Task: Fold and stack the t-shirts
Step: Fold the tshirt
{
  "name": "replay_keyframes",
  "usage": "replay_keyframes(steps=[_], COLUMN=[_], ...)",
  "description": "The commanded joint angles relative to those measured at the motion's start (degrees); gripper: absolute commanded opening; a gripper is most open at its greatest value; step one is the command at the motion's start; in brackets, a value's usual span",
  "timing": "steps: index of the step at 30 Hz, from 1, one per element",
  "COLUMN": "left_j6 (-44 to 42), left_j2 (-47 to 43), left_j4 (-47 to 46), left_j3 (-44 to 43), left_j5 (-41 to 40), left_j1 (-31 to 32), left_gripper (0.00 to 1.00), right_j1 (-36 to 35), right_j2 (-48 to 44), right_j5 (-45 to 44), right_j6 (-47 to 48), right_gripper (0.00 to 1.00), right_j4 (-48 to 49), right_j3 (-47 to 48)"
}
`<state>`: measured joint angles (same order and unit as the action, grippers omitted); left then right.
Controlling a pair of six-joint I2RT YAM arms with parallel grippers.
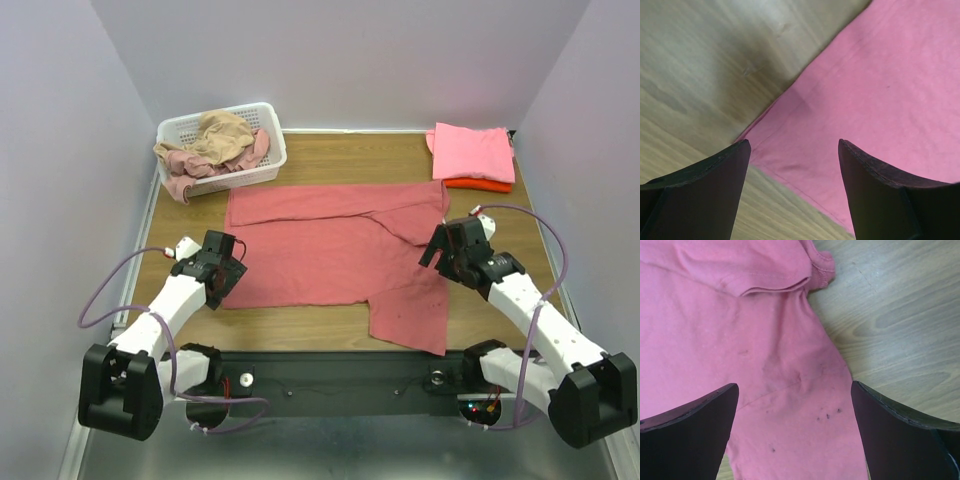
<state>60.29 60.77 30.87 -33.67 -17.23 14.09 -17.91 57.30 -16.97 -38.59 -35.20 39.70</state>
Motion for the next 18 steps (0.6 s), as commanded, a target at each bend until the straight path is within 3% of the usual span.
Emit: replay_keyframes(steps=[1,13,18], left_j6=[4.83,5.54,5.80], left_j2=[-2.33,-2.15,-0.22], left_j4=[-1.50,-5.12,-4.24], left_j3=[3.78,8.89,7.74], left_j5=[1.57,4.05,3.17], left_j1=[-0.11,-0.11,-0.11], left_gripper=[0.82,0.81,0.73], right_j1=[0.33,0.33,0.33], right_j2=[-0.79,-1.48,-2.10], right_j5=[-2.37,-2.36,-2.10], right_j6=[-2.72,-4.48,-4.13], right_gripper=[1.00,1.00,1.00], right_j4=[-0.04,-0.04,-0.22], right_j3=[-0.50,-1.73,-2.09])
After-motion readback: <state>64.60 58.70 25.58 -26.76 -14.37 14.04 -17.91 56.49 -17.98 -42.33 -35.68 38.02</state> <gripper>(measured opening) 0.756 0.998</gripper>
